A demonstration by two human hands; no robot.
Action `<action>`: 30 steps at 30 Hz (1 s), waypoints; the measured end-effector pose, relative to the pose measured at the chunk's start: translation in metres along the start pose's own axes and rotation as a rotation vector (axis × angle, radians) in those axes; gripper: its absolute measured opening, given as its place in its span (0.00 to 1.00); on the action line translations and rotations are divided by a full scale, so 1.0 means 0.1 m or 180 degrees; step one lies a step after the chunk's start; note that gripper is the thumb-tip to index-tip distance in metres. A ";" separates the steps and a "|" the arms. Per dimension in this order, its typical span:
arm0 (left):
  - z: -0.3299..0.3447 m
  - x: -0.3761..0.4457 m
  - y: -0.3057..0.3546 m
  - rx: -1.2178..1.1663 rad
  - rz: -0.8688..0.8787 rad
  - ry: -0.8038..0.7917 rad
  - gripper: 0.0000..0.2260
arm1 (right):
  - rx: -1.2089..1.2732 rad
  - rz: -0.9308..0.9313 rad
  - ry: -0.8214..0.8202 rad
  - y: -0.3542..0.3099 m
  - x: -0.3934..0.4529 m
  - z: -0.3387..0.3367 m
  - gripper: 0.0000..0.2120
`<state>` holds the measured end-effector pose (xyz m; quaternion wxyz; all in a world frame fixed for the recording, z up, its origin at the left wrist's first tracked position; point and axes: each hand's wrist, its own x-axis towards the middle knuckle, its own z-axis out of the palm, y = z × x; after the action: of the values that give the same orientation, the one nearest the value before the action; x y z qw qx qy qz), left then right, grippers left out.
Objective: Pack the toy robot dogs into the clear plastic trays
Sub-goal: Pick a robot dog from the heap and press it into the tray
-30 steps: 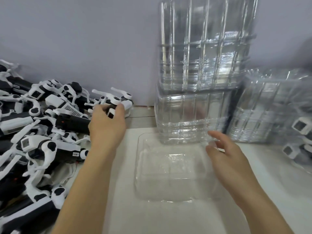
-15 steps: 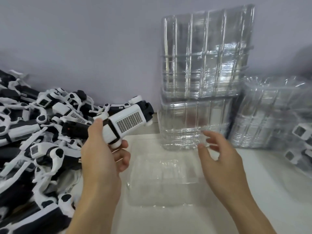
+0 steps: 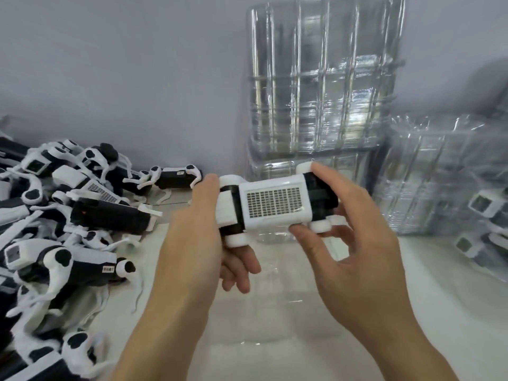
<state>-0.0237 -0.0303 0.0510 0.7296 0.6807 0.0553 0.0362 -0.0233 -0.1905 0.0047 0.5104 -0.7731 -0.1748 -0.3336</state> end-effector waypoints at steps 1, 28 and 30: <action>0.03 0.00 -0.01 0.0001 0.0098 -0.0023 0.27 | 0.0031 0.0019 0.0075 0.00 0.01 -0.01 0.24; -0.18 0.10 -0.06 -0.0213 0.1147 0.0084 0.09 | -0.1040 0.0163 -0.0633 -0.15 0.31 -0.02 0.17; -0.27 0.16 -0.13 -0.0155 0.1275 0.0713 0.04 | -0.1076 0.0304 -0.0490 -0.10 0.32 -0.07 0.18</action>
<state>-0.0112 -0.0022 0.0359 0.7133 0.6521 -0.0012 0.2569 -0.0088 -0.1947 0.0351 0.3736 -0.8785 -0.1179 -0.2735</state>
